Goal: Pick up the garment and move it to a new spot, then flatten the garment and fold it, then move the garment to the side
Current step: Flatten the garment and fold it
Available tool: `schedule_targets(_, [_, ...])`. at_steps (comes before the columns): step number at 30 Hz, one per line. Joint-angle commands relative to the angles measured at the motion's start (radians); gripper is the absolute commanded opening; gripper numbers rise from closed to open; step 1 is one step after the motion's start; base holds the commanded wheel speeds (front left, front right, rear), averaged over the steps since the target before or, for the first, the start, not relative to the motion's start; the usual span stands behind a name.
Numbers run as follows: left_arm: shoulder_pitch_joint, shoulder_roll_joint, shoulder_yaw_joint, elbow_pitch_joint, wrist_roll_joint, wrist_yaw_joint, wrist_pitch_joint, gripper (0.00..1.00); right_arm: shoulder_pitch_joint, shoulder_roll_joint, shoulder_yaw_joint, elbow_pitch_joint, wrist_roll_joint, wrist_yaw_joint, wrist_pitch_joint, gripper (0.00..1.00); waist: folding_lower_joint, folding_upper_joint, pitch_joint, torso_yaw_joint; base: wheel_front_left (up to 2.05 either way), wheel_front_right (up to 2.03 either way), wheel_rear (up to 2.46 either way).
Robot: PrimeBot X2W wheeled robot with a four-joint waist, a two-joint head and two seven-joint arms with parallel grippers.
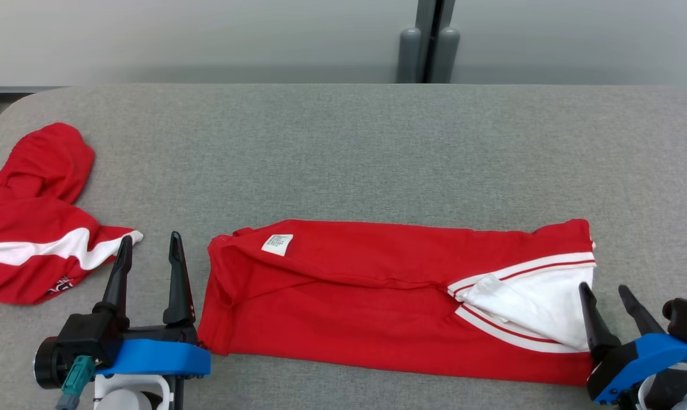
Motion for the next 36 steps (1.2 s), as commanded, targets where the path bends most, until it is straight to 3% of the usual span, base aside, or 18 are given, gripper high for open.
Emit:
schedule_targets(1, [0.006, -0.004, 0.01, -0.004, 0.011, -0.005, -0.004, 1.0, -0.012, -0.003, -0.002, 0.021, -0.008, 0.001, 0.01, 1.0, 0.0, 0.0, 0.003, 0.008, 0.0, 0.0, 0.0])
schedule_targets(11, [0.024, -0.019, 0.034, -0.004, 0.039, -0.013, -0.004, 1.0, -0.025, -0.005, 0.025, 0.192, -0.01, 0.001, 0.065, 1.0, 0.0, 0.0, 0.007, 0.037, 0.0, 0.0, 0.0])
schedule_targets(12, [0.026, -0.019, 0.037, -0.003, 0.04, -0.015, -0.004, 1.0, -0.022, -0.002, 0.034, 0.2, -0.003, 0.001, 0.072, 0.88, 0.0, 0.0, 0.006, 0.037, 0.0, 0.0, 0.0])
schedule_targets(13, [0.028, -0.02, 0.04, -0.001, 0.041, -0.015, -0.004, 1.0, -0.018, 0.004, 0.044, 0.209, 0.001, 0.002, 0.086, 0.56, 0.0, 0.0, 0.005, 0.035, 0.0, 0.0, 0.0])
schedule_targets(14, [0.03, -0.021, 0.042, -0.001, 0.045, -0.015, -0.004, 1.0, -0.013, 0.009, 0.052, 0.217, 0.01, 0.002, 0.098, 0.33, 0.0, 0.0, 0.004, 0.034, 0.0, 0.0, 0.0])
schedule_targets(15, [0.031, -0.022, 0.043, 0.0, 0.047, -0.015, -0.004, 1.0, -0.013, 0.01, 0.054, 0.219, 0.021, 0.002, 0.102, 0.01, 0.0, 0.0, 0.003, 0.032, 0.0, 0.0, 0.0])
schedule_targets(19, [0.032, -0.024, 0.047, 0.004, 0.057, -0.018, -0.004, 1.0, -0.023, -0.015, 0.036, 0.203, 0.045, 0.0, 0.088, 0.0, 0.0, 0.0, 0.0, 0.021, 0.0, 0.0, 0.0])
schedule_targets(30, [0.042, -0.029, 0.059, 0.014, 0.069, -0.024, -0.004, 1.0, -0.013, -0.127, -0.137, 0.141, 0.036, 0.0, 0.058, 0.0, 0.0, 0.0, -0.031, -0.008, 0.0, 0.0, 0.0])
schedule_targets(36, [0.057, -0.029, 0.064, 0.017, 0.07, -0.026, -0.004, 1.0, 0.004, -0.137, -0.165, 0.061, 0.025, 0.0, 0.083, 0.0, 0.0, 0.0, -0.053, -0.024, 0.0, 0.0, 0.0])
